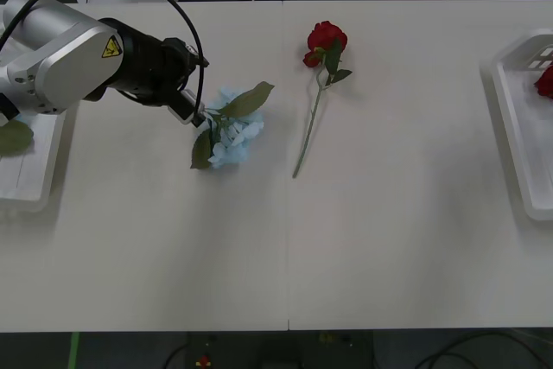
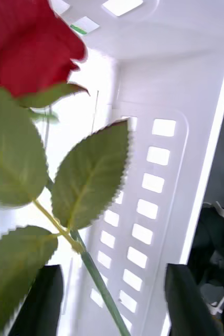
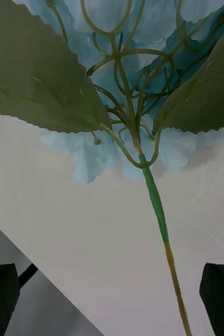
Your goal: Put the red flowers into the right box and the blue flowers into the left box
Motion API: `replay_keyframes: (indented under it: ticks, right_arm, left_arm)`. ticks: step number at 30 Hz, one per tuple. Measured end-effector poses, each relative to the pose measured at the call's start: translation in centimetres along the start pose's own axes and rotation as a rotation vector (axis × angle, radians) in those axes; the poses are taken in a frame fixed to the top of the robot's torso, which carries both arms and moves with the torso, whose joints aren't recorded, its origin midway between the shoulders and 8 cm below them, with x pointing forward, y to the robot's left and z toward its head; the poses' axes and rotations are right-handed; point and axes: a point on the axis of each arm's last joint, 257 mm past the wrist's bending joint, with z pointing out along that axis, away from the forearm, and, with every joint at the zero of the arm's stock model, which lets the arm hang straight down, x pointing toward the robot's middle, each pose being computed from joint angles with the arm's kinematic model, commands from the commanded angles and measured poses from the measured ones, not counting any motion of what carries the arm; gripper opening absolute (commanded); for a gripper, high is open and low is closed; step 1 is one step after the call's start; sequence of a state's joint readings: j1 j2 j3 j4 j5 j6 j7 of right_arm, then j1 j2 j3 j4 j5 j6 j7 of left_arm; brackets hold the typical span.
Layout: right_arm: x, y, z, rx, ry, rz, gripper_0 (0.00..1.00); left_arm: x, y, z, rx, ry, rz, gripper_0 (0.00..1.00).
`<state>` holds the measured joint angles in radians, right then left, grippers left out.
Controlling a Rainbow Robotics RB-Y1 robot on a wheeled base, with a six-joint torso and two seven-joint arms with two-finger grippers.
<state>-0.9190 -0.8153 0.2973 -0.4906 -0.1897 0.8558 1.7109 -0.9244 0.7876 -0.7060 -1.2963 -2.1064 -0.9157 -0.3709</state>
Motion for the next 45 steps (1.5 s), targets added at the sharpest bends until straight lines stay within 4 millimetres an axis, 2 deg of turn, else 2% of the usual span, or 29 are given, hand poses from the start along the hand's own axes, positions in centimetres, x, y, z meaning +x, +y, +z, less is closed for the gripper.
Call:
replay_keyframes:
  ticks: [4, 5, 7, 8, 9, 10, 18, 21, 25, 29, 32, 34, 39, 45]
  right_arm:
    - [-0.1, 1.6, -0.8, -0.061, 0.03, 0.034, 1.0]
    - [-0.4, 2.0, -1.2, -0.077, 0.032, 0.041, 1.0]
    - [-1.2, 2.9, -2.2, -0.114, 0.033, 0.053, 1.0]
    - [-1.6, 3.5, -2.8, -0.143, 0.037, 0.064, 1.0]
    - [-1.9, 4.1, -3.5, -0.175, 0.04, 0.076, 1.0]
    - [-2.4, 4.7, -4.2, -0.208, 0.04, 0.086, 1.0]
    - [-4.5, 9.4, -11.9, -0.49, 0.067, 0.106, 1.0]
    - [-5.6, 11.5, -14.6, -0.579, 0.088, 0.221, 1.0]
    - [-7.5, 14.6, -18.8, -0.69, 0.15, 0.472, 1.0]
    - [-9.1, 17.2, -21.3, -0.711, 0.12, 0.481, 1.0]
    - [-10.6, 21.0, -22.9, -0.735, 0.113, 0.568, 1.0]
    - [-11.3, 23.9, -23.6, -0.742, 0.119, 0.627, 1.0]
    - [-12.9, 31.0, -25.8, -0.768, 0.049, 0.555, 1.0]
    - [-14.7, 37.1, -29.1, -0.82, 0.005, 0.578, 1.0]
  left_arm:
    - [0.5, -0.8, 0.6, 0.025, 0.021, 0.008, 0.99]
    - [0.6, -0.9, 0.6, 0.029, 0.025, 0.011, 0.88]
    - [0.7, -1.1, 0.6, 0.037, 0.03, 0.015, 0.47]
    - [0.8, -1.2, 0.6, 0.041, 0.033, 0.018, 0.31]
    - [0.9, -1.3, 0.6, 0.046, 0.036, 0.021, 0.08]
    - [1.0, -1.4, 0.6, 0.047, 0.04, 0.023, 0.0]
    - [1.3, -2.1, 0.6, 0.075, 0.05, 0.033, 0.0]
    - [1.4, -2.3, 0.6, 0.084, 0.054, 0.037, 0.0]
    - [1.5, -2.4, 0.6, 0.087, 0.058, 0.04, 0.0]
    - [1.9, -2.2, 0.3, 0.08, 0.064, 0.017, 0.0]
    - [2.7, -2.1, -0.7, 0.091, 0.064, -0.12, 0.0]
    - [3.4, -2.1, -1.9, 0.099, 0.058, -0.301, 0.0]
    - [4.8, -0.3, -5.0, 0.056, 0.007, -0.788, 0.0]
    - [6.2, 0.2, -7.8, 0.018, -0.097, -1.029, 0.0]
